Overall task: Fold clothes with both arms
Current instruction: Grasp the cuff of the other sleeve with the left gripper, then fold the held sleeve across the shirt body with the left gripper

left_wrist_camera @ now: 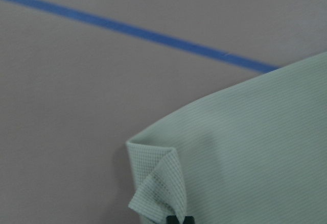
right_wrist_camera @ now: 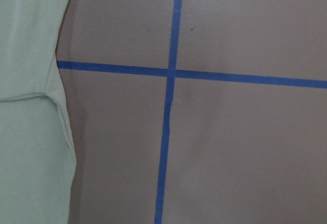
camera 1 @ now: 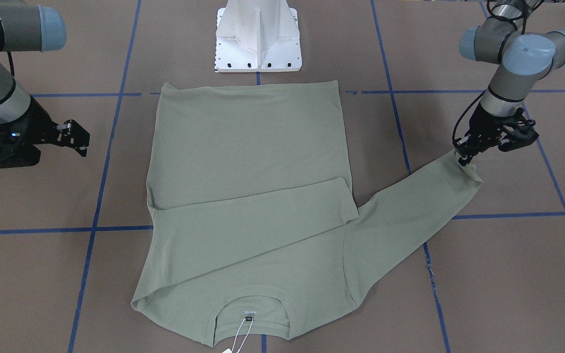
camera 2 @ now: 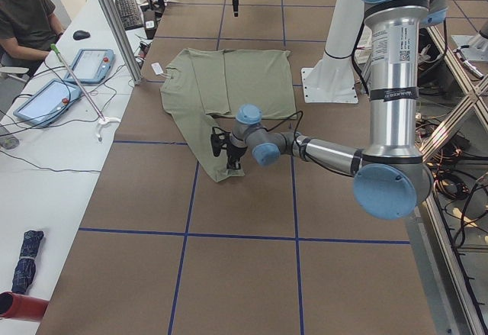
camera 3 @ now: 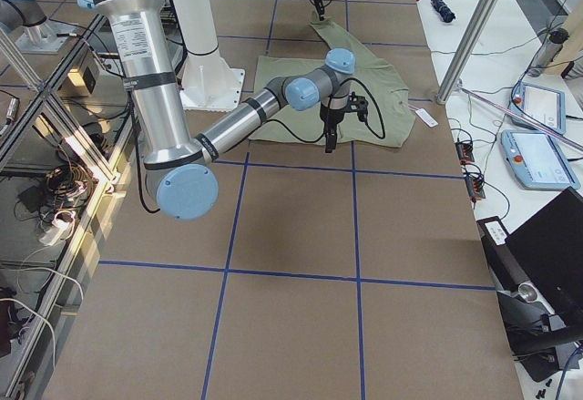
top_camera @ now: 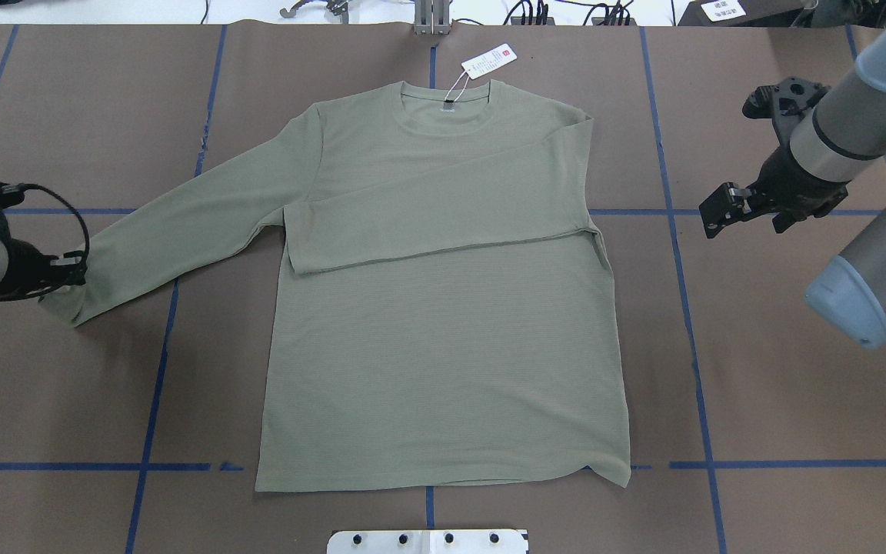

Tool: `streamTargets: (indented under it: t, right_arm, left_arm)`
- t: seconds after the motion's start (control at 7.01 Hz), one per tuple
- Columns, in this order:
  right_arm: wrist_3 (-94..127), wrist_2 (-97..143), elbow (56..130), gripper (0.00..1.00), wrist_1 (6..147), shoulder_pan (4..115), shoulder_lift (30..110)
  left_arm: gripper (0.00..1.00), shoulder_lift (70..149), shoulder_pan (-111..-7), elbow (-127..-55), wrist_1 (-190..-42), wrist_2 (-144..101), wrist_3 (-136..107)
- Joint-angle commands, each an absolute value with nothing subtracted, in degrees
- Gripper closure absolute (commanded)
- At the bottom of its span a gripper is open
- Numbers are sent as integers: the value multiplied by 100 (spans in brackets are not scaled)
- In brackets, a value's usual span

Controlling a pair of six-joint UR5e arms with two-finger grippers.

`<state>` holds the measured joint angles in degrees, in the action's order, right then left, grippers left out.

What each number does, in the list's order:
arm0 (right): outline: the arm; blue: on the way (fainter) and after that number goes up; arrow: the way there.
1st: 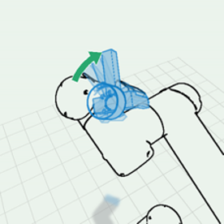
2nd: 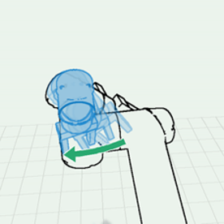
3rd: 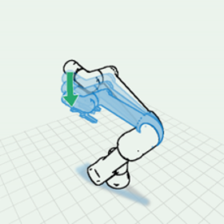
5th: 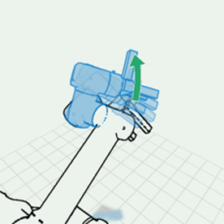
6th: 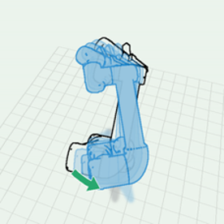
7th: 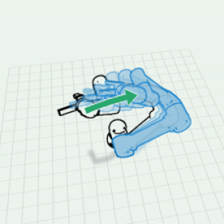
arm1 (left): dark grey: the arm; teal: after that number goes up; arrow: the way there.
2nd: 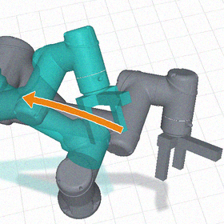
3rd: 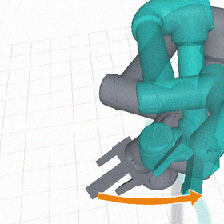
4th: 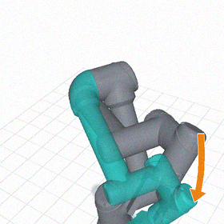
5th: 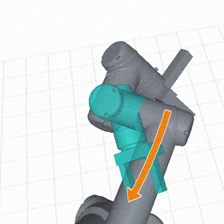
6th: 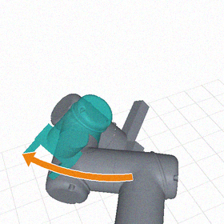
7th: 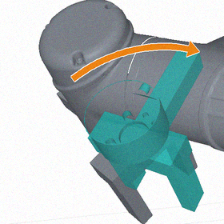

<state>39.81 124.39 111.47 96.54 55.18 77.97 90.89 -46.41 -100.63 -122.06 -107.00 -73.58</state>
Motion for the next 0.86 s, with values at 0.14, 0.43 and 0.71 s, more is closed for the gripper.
streamTargets:
  t: [0.14, 0.43, 0.71]
  right_arm:
    - [3256, 12541, 11250, 0, 9624, 6053, 8532]
    - [2850, 12542, 11224, 0, 9633, 6493, 8850]
    - [2804, 12707, 11162, 0, 9633, 6574, 8895]
  left_arm:
    - [100, 11497, -5027, -9941, -9964, -10705, -7295]
    - [100, 12852, -5071, -9592, -9301, -10723, -7443]
    - [100, 14354, -4793, -8636, -9325, -10775, -8152]
